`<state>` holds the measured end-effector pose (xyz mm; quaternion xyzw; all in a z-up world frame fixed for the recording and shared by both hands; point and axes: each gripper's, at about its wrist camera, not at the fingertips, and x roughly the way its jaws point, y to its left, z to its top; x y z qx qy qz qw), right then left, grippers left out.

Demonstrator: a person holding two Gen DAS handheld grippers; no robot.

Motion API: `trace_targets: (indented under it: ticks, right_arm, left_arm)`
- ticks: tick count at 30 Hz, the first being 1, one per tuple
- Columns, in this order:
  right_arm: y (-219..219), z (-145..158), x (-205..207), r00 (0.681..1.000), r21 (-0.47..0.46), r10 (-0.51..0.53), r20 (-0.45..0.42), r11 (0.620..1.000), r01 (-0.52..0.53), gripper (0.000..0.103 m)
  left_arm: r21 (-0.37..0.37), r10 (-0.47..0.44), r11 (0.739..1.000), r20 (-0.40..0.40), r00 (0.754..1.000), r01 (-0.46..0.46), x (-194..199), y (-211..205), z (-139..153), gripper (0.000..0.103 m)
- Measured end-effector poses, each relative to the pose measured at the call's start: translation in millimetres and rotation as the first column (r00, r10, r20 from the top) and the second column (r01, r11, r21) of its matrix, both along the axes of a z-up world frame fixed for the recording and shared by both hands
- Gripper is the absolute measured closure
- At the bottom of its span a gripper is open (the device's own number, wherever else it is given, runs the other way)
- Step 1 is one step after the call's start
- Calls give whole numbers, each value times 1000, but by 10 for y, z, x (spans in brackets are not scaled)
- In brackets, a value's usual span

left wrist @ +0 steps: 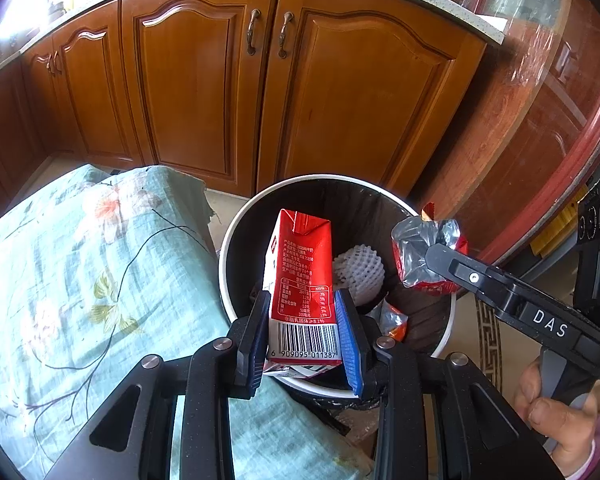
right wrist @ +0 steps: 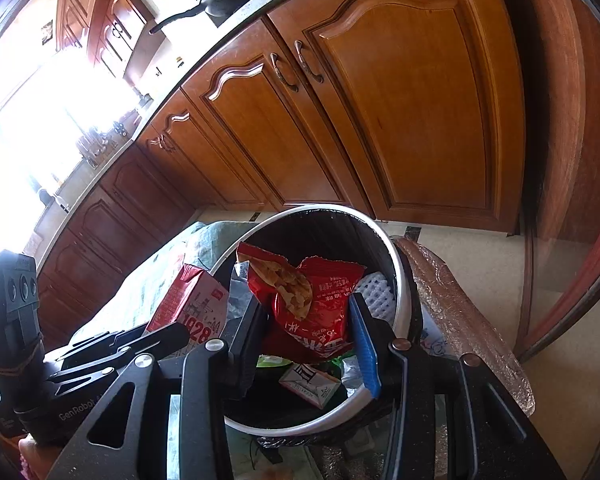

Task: Collect trash
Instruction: 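Carry the milk carton and chip bag with both tools over the bin, then open both tools to drop the carton and chip bag into the bin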

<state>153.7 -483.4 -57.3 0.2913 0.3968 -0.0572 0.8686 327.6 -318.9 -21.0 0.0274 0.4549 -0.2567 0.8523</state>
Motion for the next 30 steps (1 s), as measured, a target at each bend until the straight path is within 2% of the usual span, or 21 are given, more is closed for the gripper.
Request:
trace_targets:
  ticks: [17, 24, 27, 30]
  right_arm:
    - [-28, -43, 139, 998, -15, 19, -55, 1000, -20, 60]
    - [-32, -69, 146, 997, -10, 19, -69, 1000, -20, 54]
    - [-24, -61, 148, 998, -8, 23, -64, 1000, -24, 50]
    - [-24, -67, 135, 998, 0, 24, -56, 1000, -24, 44]
  left_arm:
    - [16, 1, 1000, -19, 1000, 0, 97, -77, -34, 72]
    - [19, -11, 1000, -38, 999, 12, 130, -101, -12, 72]
    - [12, -8, 1000, -31, 999, 8, 120, -73, 22, 69]
    - [7, 2, 1000, -23, 1000, -2, 90, -8, 61, 58]
